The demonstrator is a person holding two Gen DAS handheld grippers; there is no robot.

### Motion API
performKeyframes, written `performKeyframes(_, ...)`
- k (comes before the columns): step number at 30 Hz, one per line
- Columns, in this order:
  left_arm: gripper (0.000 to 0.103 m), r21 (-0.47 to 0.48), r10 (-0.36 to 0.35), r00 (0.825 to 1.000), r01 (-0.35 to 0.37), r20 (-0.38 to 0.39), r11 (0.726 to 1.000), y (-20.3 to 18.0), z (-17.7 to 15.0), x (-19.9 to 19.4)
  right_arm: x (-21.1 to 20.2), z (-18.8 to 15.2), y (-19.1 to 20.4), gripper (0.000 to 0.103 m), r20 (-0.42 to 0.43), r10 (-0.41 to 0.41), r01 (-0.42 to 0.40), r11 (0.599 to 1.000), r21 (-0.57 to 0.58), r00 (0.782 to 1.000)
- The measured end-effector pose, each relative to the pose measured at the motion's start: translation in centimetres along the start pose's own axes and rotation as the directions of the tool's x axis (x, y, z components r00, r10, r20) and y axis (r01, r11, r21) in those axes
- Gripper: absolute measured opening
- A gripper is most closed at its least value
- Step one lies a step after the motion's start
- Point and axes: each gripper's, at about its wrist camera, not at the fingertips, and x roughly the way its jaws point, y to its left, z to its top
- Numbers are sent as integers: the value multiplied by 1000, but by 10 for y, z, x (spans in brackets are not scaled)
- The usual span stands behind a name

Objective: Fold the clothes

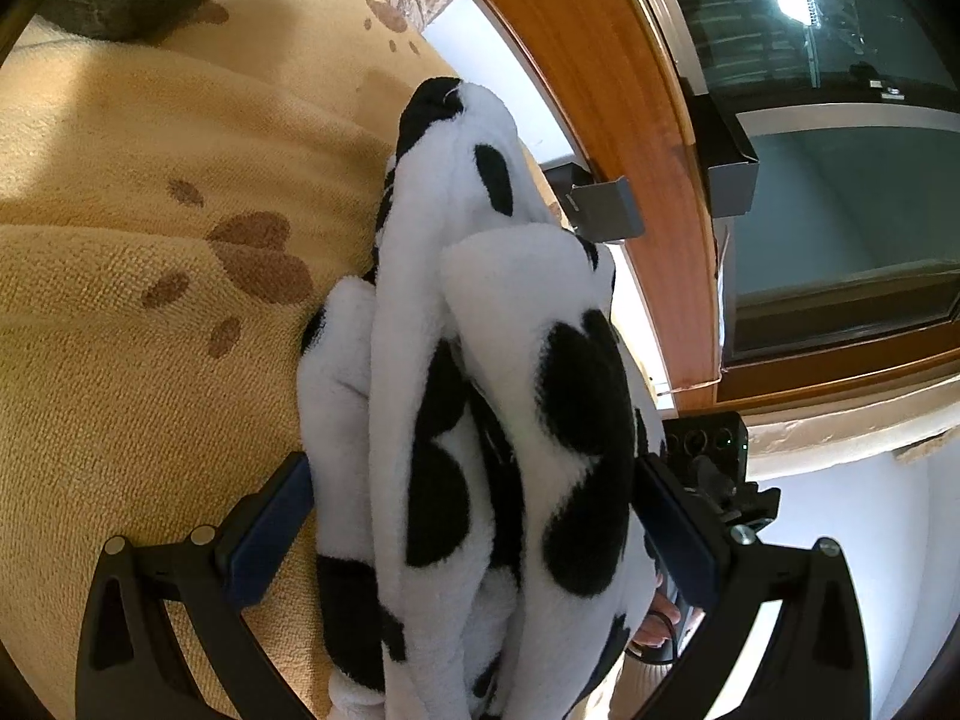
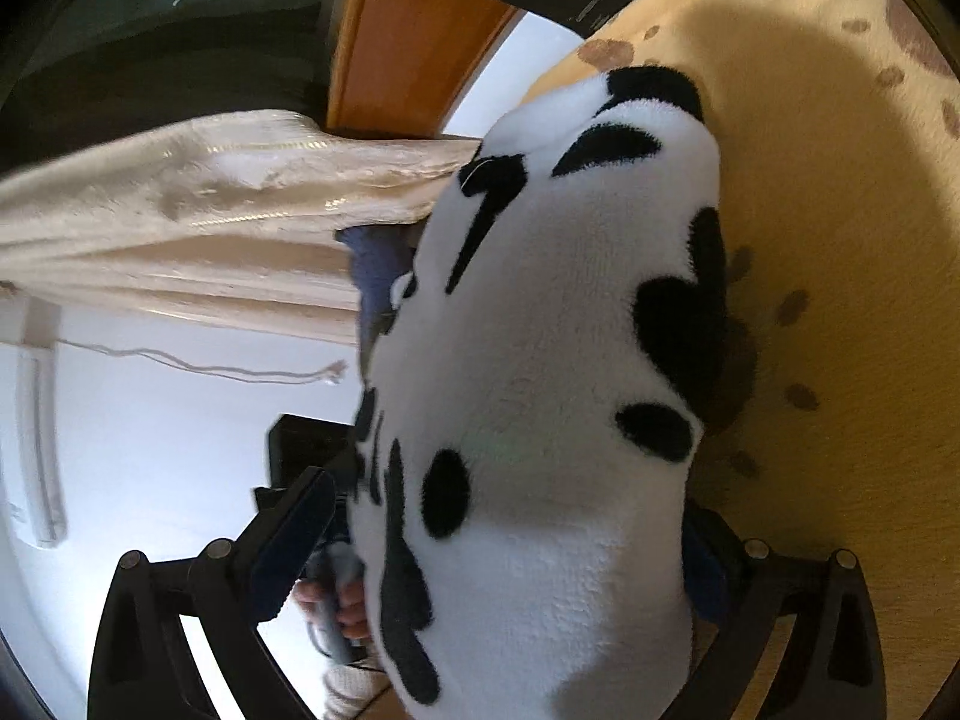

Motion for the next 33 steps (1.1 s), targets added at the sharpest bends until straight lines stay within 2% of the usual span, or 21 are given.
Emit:
performKeyframes(4, 103, -24, 56, 998, -57, -19, 998, -6, 3, 3, 12, -2, 15, 103, -21, -153, 151, 985, -81, 988)
performKeyframes(7, 103, -1, 125, 992, -125, -29, 992, -16, 0, 9, 14, -6, 20, 103, 6, -209, 209, 973, -98, 978)
performKeyframes(10, 103, 26, 123, 990, -122, -62, 992, -21, -3, 18, 7, -9, 13, 103, 18, -173, 174, 982, -79, 985)
performKeyframes(13, 103, 31, 67, 994, -65, -84, 997, -18, -3, 20, 2, -11, 9, 103, 17, -140, 141, 987, -77, 990)
performKeyframes(17, 103, -40, -36, 996, 32, -87, 999, -1, 2, 12, 3, -13, 11, 103, 16, -150, 151, 983, -100, 989)
performKeyframes(19, 103, -40, -20, 996, 16, -91, 999, -5, 2, 12, 2, -13, 10, 103, 15, -155, 156, 983, -100, 988)
performKeyframes(23, 103, 39, 107, 990, -104, -89, 994, -25, -4, 17, 2, -18, 13, 103, 44, -181, 186, 974, -133, 982)
performKeyframes(25, 103, 50, 127, 989, -123, -81, 991, -29, -6, 17, 4, -20, 15, 103, 49, -191, 196, 967, -163, 980)
performKeyframes(27, 103, 51, 116, 991, -113, -73, 992, -29, -6, 15, 9, -19, 19, 102, 53, -213, 220, 958, -183, 976)
performKeyframes(29, 97, 74, 118, 991, -113, -58, 991, -28, -10, 12, 9, -22, 22, 87, 75, -241, 252, 946, -206, 968)
performKeyframes(30, 93, 87, 128, 991, -123, -49, 989, -29, -11, 11, 9, -23, 24, 72, 83, -241, 253, 943, -217, 967)
performKeyframes(31, 82, 91, 120, 992, -115, -45, 989, -30, -12, 9, 8, -24, 26, 64, 90, -237, 252, 940, -229, 967)
performKeyframes(33, 74, 98, 102, 994, -98, -36, 990, -34, -13, 5, 6, -26, 32, 58, 106, -232, 252, 934, -254, 967)
